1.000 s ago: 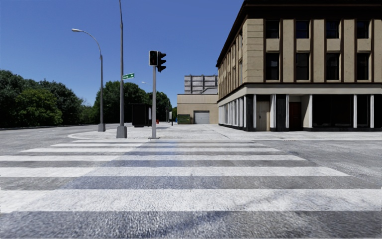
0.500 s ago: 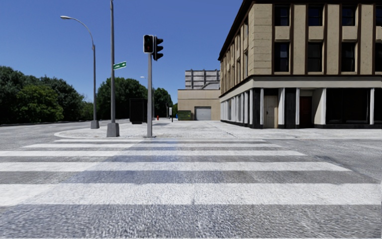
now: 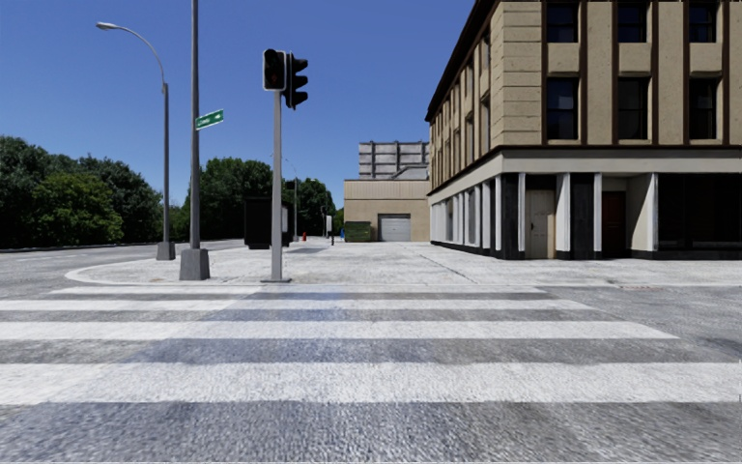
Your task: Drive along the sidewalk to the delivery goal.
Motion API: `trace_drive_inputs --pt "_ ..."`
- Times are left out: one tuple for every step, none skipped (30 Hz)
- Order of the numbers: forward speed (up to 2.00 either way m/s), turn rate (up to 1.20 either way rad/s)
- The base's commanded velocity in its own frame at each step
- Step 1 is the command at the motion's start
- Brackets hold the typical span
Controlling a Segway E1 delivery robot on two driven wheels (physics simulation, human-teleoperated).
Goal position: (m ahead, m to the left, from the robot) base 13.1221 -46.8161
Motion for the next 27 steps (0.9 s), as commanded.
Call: trace_drive_inputs --pt "2.00 0.00" --pt "2.00 0.00" --pt "2.00 0.00" --pt "2.00 0.00" --pt "2.00 0.00" --pt "1.98 0.00" --pt "1.88 0.00" --pt "1.88 0.00" --pt "1.76 0.00" --pt "1.72 0.00" --pt "1.72 0.00" --pt "1.72 0.00" --pt "1.71 0.00" --pt "1.71 0.00" --pt "1.71 0.00" --pt "1.71 0.00" --pt "1.71 0.00" --pt "1.71 0.00" --pt "1.71 0.00" --pt "1.71 0.00" --pt "1.71 0.00" --pt "1.71 -0.03" --pt "1.71 -0.06" --pt "1.71 -0.07" --pt "1.71 -0.07" --pt "1.71 -0.07" --pt "1.71 -0.07"
